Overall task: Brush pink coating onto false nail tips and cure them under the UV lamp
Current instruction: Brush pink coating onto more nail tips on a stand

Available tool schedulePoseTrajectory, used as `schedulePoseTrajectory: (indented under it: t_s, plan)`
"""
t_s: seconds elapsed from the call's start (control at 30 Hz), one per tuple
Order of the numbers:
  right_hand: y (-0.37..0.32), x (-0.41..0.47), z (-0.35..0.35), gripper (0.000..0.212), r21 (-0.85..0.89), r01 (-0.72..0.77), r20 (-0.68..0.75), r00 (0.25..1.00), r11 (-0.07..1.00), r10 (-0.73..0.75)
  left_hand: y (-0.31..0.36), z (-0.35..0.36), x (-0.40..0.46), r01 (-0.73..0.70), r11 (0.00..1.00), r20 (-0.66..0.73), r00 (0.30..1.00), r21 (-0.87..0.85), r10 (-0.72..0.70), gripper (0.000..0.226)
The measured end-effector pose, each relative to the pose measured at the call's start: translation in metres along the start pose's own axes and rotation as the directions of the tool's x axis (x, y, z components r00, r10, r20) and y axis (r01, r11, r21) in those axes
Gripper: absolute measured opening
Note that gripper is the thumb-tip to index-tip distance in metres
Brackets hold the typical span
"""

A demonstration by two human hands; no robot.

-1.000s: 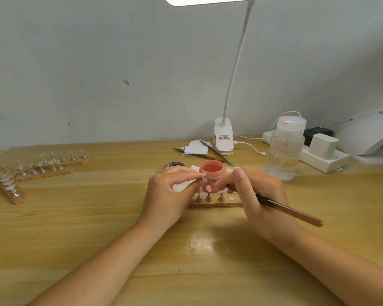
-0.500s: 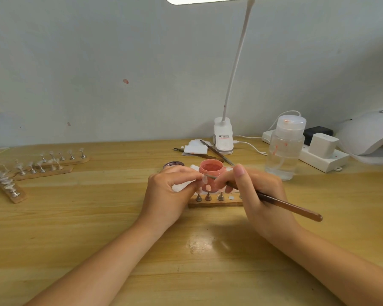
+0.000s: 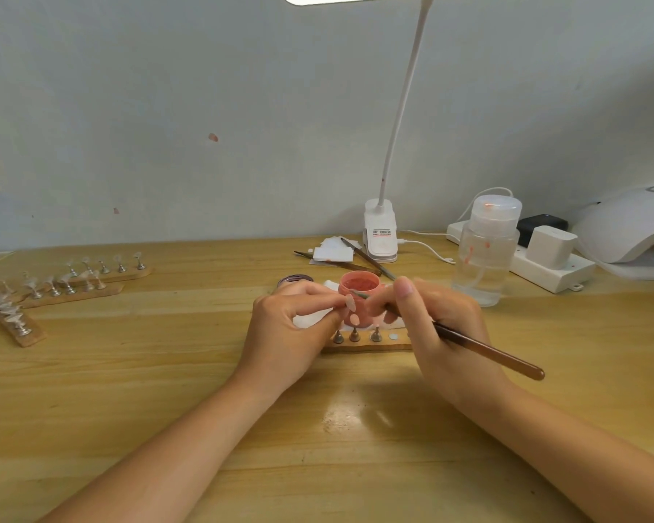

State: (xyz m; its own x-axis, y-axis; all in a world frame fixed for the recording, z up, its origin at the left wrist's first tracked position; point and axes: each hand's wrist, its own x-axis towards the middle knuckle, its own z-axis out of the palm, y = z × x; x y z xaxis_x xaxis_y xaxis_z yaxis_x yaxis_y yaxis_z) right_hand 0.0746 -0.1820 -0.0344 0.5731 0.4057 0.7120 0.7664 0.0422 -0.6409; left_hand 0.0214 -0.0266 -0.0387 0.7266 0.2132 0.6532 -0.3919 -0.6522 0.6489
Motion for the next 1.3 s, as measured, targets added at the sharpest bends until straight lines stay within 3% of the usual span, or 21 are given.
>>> schedulePoseTrajectory:
  t_s: [0.1, 0.27, 0.37, 0.5, 0.63, 0.73, 0.87, 1.0, 1.17, 1.3]
  plan:
    - [0.0013, -0.0002, -0.0018, 0.053, 0.042, -0.033, 0.0, 0.999, 0.999, 0.033, 0.0013, 0.0008, 0.0003, 0.041, 0.999, -0.012, 0.999, -0.007, -0.041, 0.019]
    - [0.0018, 0.0012, -0.0017, 0.048, -0.019, 0.032, 0.008, 0.999, 0.999, -0.032, 0.0026, 0.0005, 0.0, 0.071, 0.997, -0.011, 0.997, -0.01, -0.071, 0.02]
    - [0.0017, 0.0007, -0.0031, 0.059, 0.011, 0.014, 0.007, 1.0, 1.0, -0.014, 0.0038, 0.0004, -0.0001, 0.078, 0.997, -0.009, 0.997, 0.003, -0.078, 0.017]
    - [0.0018, 0.0031, -0.0017, 0.048, -0.071, 0.087, 0.018, 0.996, 0.994, -0.086, 0.0041, 0.0, -0.0001, 0.084, 0.996, -0.006, 0.996, 0.002, -0.084, 0.022]
    - [0.0011, 0.0019, -0.0035, 0.06, -0.011, 0.043, 0.008, 0.999, 0.999, -0.043, 0.0048, -0.0005, -0.0005, 0.081, 0.997, 0.001, 0.997, 0.011, -0.081, 0.019]
    - [0.0012, 0.0031, -0.0024, 0.049, -0.064, 0.091, 0.018, 0.996, 0.994, -0.09, 0.0046, -0.0007, -0.0005, 0.083, 0.997, -0.001, 0.997, 0.003, -0.083, 0.023]
    - [0.0012, 0.002, -0.003, 0.061, -0.031, 0.034, 0.03, 0.999, 0.999, -0.033, 0.0052, -0.0007, -0.0008, 0.075, 0.997, 0.004, 0.997, -0.005, -0.075, 0.024]
    - [0.0006, 0.0028, -0.0018, 0.047, -0.074, 0.084, 0.017, 0.996, 0.994, -0.083, 0.0049, -0.0007, -0.0007, 0.082, 0.997, 0.0, 0.997, -0.012, -0.082, 0.025]
    - [-0.0011, 0.0021, -0.0035, 0.057, -0.004, 0.023, 0.01, 1.0, 1.0, -0.023, 0.0052, -0.0007, -0.0002, 0.069, 0.998, 0.016, 0.997, 0.0, -0.069, 0.021]
    - [-0.0001, 0.0034, -0.0019, 0.048, -0.055, 0.046, 0.041, 0.998, 0.997, -0.044, 0.0052, -0.0002, -0.0001, 0.063, 0.998, 0.009, 0.998, -0.01, -0.063, 0.024]
